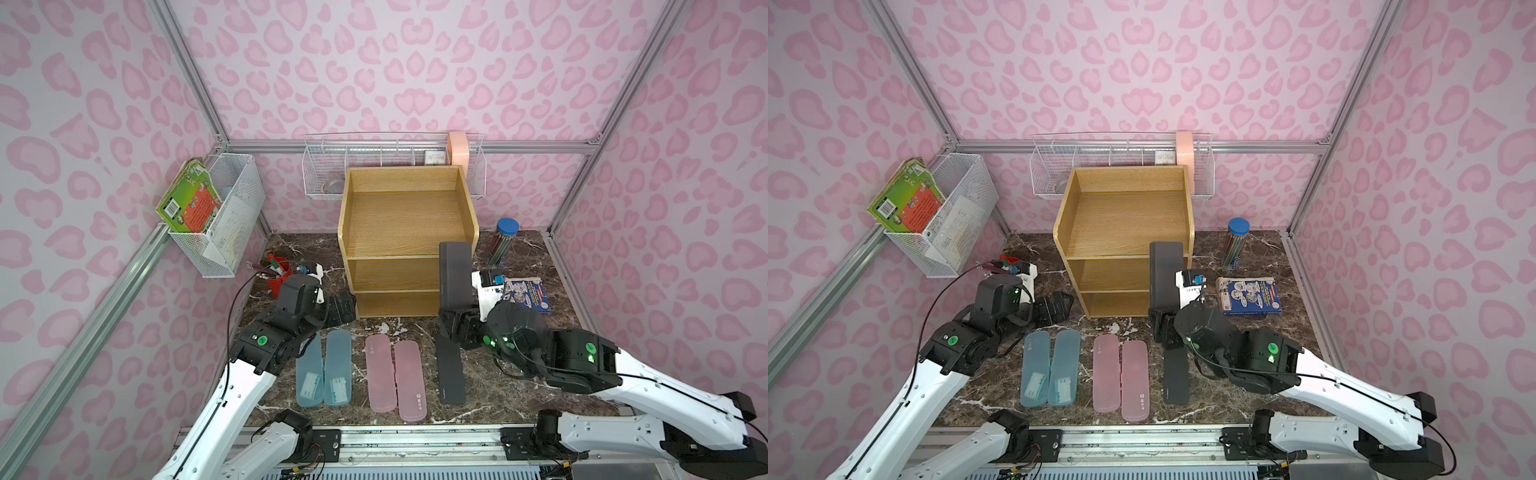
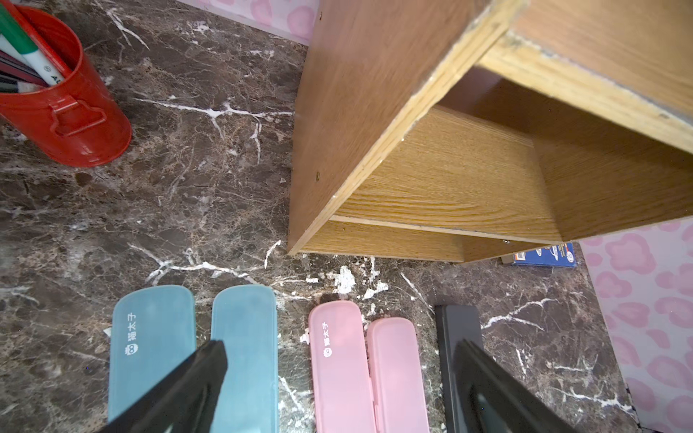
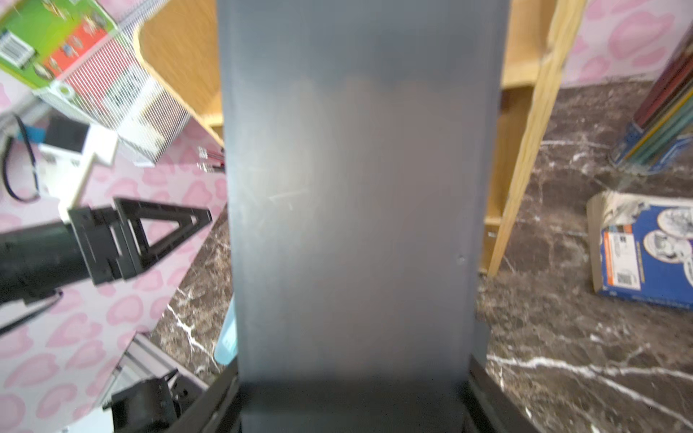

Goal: Place the pencil cases on the shelf according to color
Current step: Place the pencil case on the shelf.

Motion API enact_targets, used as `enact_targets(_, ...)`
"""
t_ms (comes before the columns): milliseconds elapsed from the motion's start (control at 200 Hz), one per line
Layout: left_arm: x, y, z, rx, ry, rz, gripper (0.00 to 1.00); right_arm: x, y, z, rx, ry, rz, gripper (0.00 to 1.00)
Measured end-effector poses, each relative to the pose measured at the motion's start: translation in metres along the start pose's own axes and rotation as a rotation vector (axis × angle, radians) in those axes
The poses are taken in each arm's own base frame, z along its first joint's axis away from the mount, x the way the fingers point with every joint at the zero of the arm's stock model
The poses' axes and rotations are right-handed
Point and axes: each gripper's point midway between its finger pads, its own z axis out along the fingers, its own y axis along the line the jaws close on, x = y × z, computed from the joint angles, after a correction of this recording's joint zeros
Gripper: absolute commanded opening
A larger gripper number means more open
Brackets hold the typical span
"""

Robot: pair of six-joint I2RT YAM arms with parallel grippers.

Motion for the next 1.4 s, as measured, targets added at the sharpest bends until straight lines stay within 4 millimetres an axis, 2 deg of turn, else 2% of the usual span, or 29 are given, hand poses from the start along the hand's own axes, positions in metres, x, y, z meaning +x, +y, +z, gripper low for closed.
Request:
enact_targets(125,-0.001,0.003,0.005,-0.021,0.001,0.023,0.99,-0.051,0.001,0.016,0.025,-0.06,-0.004,0.49)
enact_targets(205,-0.002,0.003,0.01,-0.028,0.005,0.04,0.99,-0.08,-0.005,0.029,0.069,-0.092,-0.008,0.49)
enact_targets(315,-0.003,0.002,0.019,-0.035,0.016,0.051,0.99,-0.105,-0.017,0.052,0.137,-0.091,-0.027,0.49)
enact_targets(435,-0.009,-0.002,0.025,-0.034,0.018,0.064,0.99,-0.121,-0.029,0.08,0.2,-0.069,-0.046,0.49)
enact_targets(575,-0.008,-0.002,0.03,-0.037,0.023,0.076,0.99,-0.126,-0.039,0.112,0.239,-0.026,-0.068,0.51)
enact_targets(705,-0.007,-0.002,0.034,-0.039,0.032,0.091,0.99,-0.128,-0.044,0.133,0.257,-0.004,-0.078,0.54)
enact_targets(740,-0.007,-0.002,0.035,-0.04,0.035,0.092,0.99,-0.13,-0.044,0.137,0.258,-0.006,-0.076,0.58)
enact_targets(835,-0.005,-0.005,0.039,-0.027,0.054,0.094,0.99,-0.134,-0.043,0.148,0.257,-0.015,-0.071,0.77)
enact_targets(895,-0.005,-0.007,0.04,-0.023,0.062,0.094,0.99,-0.132,-0.043,0.154,0.25,-0.005,-0.07,0.8)
enact_targets(995,-0.005,-0.011,0.04,-0.003,0.07,0.093,0.99,-0.118,-0.044,0.164,0.25,0.054,-0.078,0.83)
enact_targets(1100,-0.003,-0.011,0.039,-0.001,0.08,0.093,0.99,-0.116,-0.041,0.162,0.238,0.067,-0.08,0.84)
enact_targets(1250,-0.001,-0.011,0.034,0.006,0.079,0.093,0.99,-0.128,-0.031,0.147,0.204,0.035,-0.091,0.87)
enact_targets(1400,0.002,-0.009,0.033,0.005,0.086,0.093,0.99,-0.132,0.002,0.128,0.126,0.002,-0.155,0.91)
